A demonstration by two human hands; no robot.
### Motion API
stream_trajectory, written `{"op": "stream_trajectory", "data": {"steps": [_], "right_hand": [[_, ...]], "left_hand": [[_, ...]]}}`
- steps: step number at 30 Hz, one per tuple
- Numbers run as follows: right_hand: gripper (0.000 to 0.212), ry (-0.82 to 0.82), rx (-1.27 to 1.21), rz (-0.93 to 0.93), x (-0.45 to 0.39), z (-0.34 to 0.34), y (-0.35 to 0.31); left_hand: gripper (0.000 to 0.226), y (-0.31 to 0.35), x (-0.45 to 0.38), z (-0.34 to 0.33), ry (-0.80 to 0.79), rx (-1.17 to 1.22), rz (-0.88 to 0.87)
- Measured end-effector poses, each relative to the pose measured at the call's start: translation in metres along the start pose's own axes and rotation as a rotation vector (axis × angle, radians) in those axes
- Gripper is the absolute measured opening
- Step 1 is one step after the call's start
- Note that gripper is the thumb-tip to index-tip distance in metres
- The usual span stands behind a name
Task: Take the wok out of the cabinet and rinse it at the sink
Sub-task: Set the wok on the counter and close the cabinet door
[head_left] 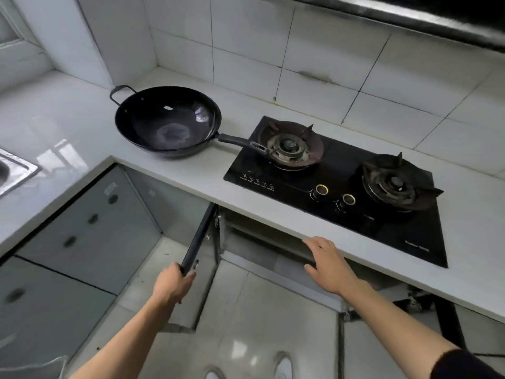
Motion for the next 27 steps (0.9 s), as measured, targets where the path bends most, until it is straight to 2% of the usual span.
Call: {"op": "stream_trajectory", "data": {"steps": [3, 6, 10, 12, 15, 21, 27], "right_hand": [[0.068, -0.003, 0.011, -0.041, -0.008, 0.002, 0.023], [0.074, -0.021, 0.022, -0.118, -0.016, 0.001, 0.046], [0.071, -0.052, 0.037, -0.206, -0.025, -0.003, 0.073], [0.069, -0.074, 0.035, -0.237, -0.023, -0.009, 0.084], [0.076, -0.078, 0.085, -0.211, -0.023, -0.015, 0.096], [0.075, -0.104, 0.037, -0.117, -0.029, -0.011, 0.109], [0.076, -0.064, 0.078, -0.070, -0.026, -0.015, 0.114]], "left_hand": [[0.032, 0.018, 0.008, -0.012, -0.002, 0.024, -0.009], [0.035, 0.036, 0.019, -0.029, -0.065, 0.167, 0.002], [0.037, 0.066, 0.031, -0.056, -0.262, 0.778, 0.122], [0.044, 0.083, 0.033, -0.070, -0.339, 0.976, 0.184], [0.049, 0.113, 0.029, -0.089, -0.402, 1.102, 0.232], [0.052, 0.177, 0.011, -0.118, -0.560, 1.372, 0.325], [0.081, 0.230, -0.015, -0.128, -0.628, 1.694, 0.422]]}}
Point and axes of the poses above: each hand's wrist, its own x-axis away from the middle knuckle, its own z-axis out of the back of the hand, y = z × x, the point moved 5 cm from there along -x, towards the middle knuckle, and after that the axes turned 7 degrees about -x, right-handed, at the moved point
